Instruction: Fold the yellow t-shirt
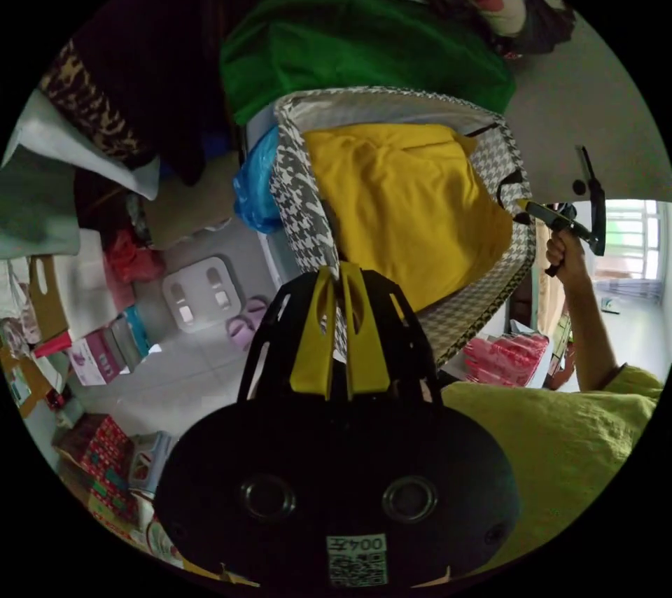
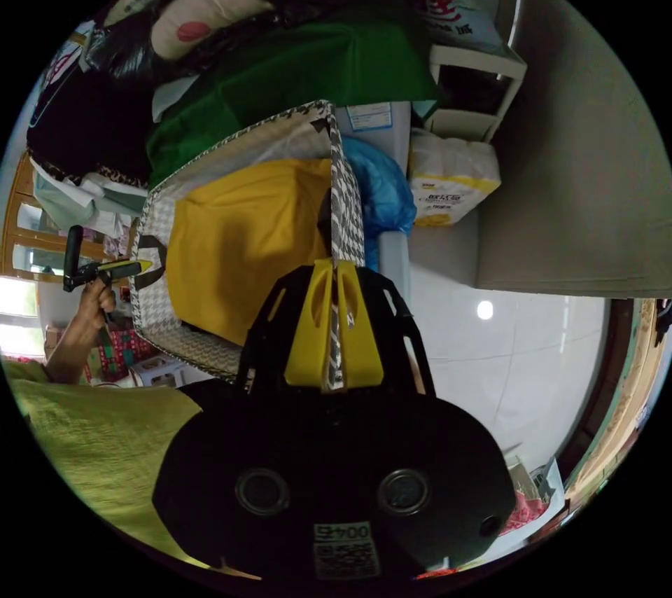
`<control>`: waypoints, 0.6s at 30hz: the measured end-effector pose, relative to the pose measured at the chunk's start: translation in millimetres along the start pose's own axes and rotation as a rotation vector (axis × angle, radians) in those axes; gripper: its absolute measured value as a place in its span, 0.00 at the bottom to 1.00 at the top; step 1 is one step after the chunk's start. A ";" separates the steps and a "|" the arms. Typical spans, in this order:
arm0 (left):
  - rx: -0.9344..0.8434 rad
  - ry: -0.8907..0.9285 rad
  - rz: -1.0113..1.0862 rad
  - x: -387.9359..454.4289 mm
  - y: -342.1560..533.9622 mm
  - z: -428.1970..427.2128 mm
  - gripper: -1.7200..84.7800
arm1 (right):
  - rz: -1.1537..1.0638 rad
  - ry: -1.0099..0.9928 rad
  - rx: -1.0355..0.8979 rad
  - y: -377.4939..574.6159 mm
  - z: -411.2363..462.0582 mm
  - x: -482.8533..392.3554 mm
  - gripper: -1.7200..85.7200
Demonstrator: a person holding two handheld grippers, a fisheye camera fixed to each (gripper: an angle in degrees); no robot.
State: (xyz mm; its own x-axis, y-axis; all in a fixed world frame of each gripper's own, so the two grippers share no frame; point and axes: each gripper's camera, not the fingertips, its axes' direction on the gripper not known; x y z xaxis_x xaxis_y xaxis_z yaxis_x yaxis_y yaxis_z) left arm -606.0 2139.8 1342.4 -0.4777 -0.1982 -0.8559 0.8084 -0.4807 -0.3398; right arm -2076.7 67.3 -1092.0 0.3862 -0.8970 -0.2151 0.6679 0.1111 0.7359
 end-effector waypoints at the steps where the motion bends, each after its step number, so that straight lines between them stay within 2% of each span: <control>1: 0.007 0.006 0.001 1.9 2.4 -2.0 0.05 | 0.003 0.002 0.007 12.6 -7.7 0.6 0.01; 6: 0.017 -0.038 0.071 34.1 12.5 1.2 0.05 | 0.007 0.029 0.028 66.9 -40.7 0.3 0.01; 9: -0.011 0.048 -0.024 15.2 13.6 29.3 0.06 | 0.042 -0.044 0.015 99.8 -48.9 11.3 0.01; 14: -0.005 0.056 -0.022 35.9 24.2 51.3 0.05 | 0.100 0.012 -0.023 169.1 -79.9 14.4 0.03; 18: 0.077 0.042 -0.053 43.8 52.9 53.1 0.05 | 0.243 -0.003 0.132 256.7 -136.4 29.6 0.08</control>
State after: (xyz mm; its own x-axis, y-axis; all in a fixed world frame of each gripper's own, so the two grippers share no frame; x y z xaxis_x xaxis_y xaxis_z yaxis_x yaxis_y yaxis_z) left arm -602.5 2060.3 1307.6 -0.5025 -0.1355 -0.8539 0.7528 -0.5542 -0.3551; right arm -1807.0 127.7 -997.0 0.5231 -0.8520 -0.0208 0.4675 0.2664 0.8429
